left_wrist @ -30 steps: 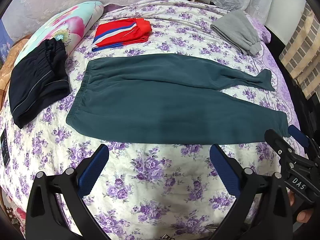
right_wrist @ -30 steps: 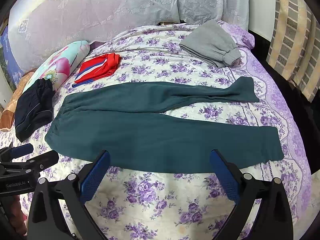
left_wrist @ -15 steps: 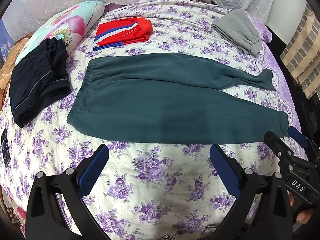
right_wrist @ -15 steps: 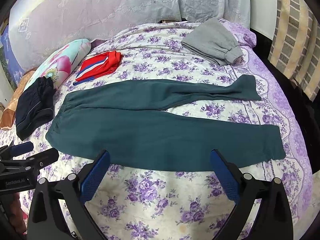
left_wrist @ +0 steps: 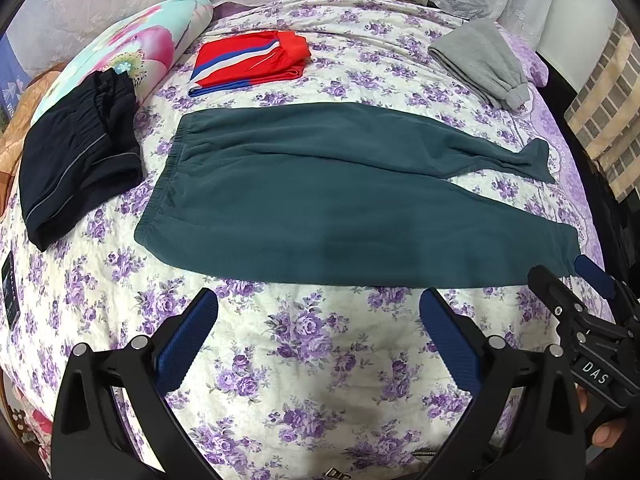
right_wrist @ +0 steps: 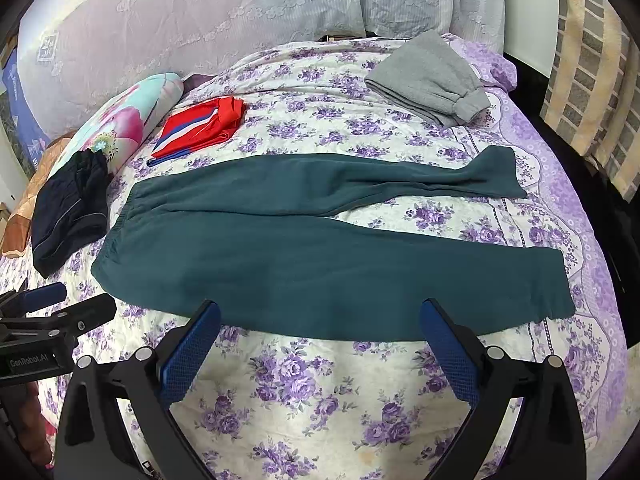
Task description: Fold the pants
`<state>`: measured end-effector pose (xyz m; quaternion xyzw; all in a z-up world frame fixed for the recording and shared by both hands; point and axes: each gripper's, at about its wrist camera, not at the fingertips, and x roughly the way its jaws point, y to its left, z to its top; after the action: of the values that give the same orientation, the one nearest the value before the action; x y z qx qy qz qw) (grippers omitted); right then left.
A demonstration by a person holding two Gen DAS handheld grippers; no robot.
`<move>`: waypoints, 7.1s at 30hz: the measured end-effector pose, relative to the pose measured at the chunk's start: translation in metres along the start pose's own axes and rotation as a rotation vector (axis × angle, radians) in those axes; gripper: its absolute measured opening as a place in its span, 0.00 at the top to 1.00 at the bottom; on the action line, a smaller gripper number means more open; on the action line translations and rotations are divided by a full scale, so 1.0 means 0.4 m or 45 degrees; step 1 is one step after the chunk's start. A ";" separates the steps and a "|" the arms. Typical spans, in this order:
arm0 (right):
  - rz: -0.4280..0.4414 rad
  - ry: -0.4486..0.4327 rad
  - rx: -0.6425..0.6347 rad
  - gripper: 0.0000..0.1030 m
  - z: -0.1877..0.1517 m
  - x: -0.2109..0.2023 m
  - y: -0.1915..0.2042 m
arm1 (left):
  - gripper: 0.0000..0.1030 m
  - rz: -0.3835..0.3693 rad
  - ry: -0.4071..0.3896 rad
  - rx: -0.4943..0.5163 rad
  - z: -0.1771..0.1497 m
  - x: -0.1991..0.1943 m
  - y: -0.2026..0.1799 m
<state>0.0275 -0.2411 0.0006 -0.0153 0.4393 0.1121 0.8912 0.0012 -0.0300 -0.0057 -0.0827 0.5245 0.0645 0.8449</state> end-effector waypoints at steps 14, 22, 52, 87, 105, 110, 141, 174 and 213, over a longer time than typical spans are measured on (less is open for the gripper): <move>0.006 0.028 0.006 0.03 -0.002 0.014 -0.008 | 0.05 -0.001 0.023 -0.008 0.001 0.013 0.002; 0.018 0.087 0.036 0.03 -0.006 0.042 -0.025 | 0.04 -0.055 0.127 -0.197 0.017 0.083 0.109; -0.419 0.115 0.768 0.11 -0.117 0.120 -0.623 | 0.97 0.126 0.087 -0.403 0.158 0.230 0.359; -0.551 -0.044 0.506 0.26 0.053 0.127 -0.721 | 0.34 0.414 -0.072 -0.454 0.023 0.042 0.460; -0.176 0.082 0.753 0.96 0.299 0.448 -0.810 | 0.32 0.298 0.114 -0.105 0.136 0.382 0.258; -0.310 0.180 0.595 0.34 0.306 0.412 -0.853 | 0.33 0.203 0.141 -0.145 0.138 0.386 0.294; 0.053 0.154 -0.419 0.30 0.414 0.559 -0.142 | 0.81 0.032 0.210 0.208 0.382 0.481 0.372; 0.500 0.507 -0.292 0.81 -0.095 0.270 -0.191 | 0.72 -0.071 0.178 -0.253 -0.025 0.154 0.488; -0.036 0.098 0.204 0.39 0.043 0.222 -0.373 | 0.92 0.222 0.344 -0.491 -0.076 0.179 0.448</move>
<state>0.1252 -0.3678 -0.0693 0.0456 0.4804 0.0633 0.8736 -0.0290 0.1407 -0.0961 -0.2046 0.6158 0.2242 0.7271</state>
